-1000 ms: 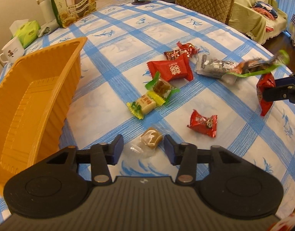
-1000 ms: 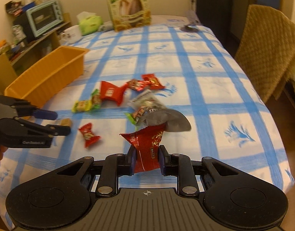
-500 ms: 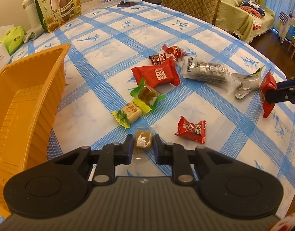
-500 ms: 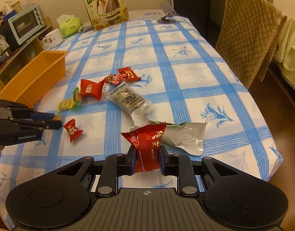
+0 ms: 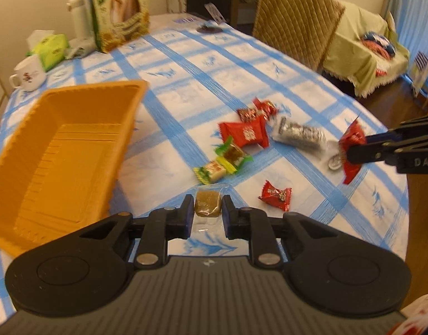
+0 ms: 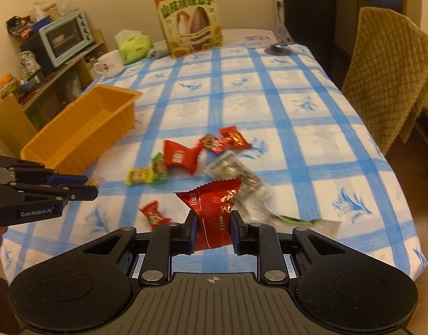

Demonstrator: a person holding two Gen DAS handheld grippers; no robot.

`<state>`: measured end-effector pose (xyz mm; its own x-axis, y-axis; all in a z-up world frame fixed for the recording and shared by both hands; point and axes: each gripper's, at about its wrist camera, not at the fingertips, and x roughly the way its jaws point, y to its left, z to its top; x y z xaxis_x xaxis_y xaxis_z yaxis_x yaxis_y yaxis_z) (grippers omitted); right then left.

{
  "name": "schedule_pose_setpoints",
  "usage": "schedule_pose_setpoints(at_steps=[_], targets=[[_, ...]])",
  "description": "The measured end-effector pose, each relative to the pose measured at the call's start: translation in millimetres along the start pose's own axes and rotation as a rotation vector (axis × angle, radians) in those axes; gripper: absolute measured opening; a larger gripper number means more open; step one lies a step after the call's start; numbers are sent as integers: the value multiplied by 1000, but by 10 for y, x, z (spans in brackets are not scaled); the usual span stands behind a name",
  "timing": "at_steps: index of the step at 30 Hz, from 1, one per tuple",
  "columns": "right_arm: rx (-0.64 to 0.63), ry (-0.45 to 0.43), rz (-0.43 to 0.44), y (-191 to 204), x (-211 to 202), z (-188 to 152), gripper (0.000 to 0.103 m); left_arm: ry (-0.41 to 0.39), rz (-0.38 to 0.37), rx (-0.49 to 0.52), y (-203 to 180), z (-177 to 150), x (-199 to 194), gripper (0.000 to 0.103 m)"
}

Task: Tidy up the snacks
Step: 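Carry the red packet with the left gripper over the orange tray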

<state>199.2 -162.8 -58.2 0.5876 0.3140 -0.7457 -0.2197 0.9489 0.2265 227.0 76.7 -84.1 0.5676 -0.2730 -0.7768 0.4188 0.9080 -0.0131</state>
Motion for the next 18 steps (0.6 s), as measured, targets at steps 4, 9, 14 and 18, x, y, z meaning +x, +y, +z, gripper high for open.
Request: schedule_pose_setpoints(at_steps=[4,9,14,18], targets=[[-50,1,79,302,29,158,25,-34,35,-51,182,-11,-276,19],[-116,5,186,747,128,373,25,-63,107,-115,506,-59,-574,19],[-183,8,286,1256,324,613,25,-87,186,-163,881,-111,-773,19],[-223,18,353,1623,505,763,25,-95,238,-190,1163,-147,-841,19]])
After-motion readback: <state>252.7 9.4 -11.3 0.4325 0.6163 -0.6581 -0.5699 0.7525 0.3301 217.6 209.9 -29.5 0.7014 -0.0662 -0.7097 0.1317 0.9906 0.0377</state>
